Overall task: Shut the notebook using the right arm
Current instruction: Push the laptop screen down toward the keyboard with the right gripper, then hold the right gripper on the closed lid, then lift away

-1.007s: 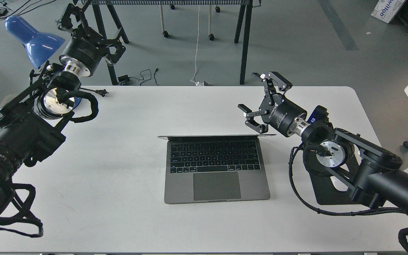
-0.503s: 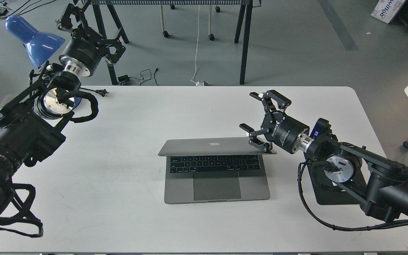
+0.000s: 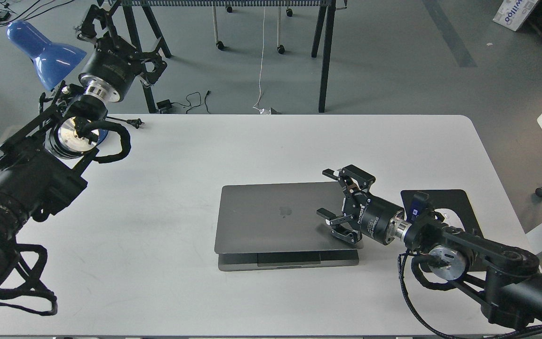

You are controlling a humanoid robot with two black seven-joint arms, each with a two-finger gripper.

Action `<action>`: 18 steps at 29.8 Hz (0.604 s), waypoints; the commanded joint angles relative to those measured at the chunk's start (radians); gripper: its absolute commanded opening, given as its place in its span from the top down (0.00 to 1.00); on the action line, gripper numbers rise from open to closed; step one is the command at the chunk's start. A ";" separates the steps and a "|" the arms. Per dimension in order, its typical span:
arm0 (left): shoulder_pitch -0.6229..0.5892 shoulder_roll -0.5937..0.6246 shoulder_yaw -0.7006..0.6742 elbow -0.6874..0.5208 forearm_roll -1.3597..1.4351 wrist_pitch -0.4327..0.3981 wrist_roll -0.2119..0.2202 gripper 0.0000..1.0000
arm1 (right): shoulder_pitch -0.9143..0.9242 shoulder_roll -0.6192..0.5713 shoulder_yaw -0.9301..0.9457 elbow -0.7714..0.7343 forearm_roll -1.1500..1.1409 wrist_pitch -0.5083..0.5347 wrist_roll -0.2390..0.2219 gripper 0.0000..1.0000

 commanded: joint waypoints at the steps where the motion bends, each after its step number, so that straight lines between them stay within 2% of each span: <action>1: 0.000 0.000 0.000 0.000 0.000 0.000 0.000 0.00 | -0.020 0.000 0.001 -0.012 -0.006 0.000 0.002 0.00; 18: 0.000 0.000 0.000 -0.002 0.000 0.000 0.000 0.00 | -0.046 0.016 0.002 -0.046 -0.047 -0.023 -0.001 0.00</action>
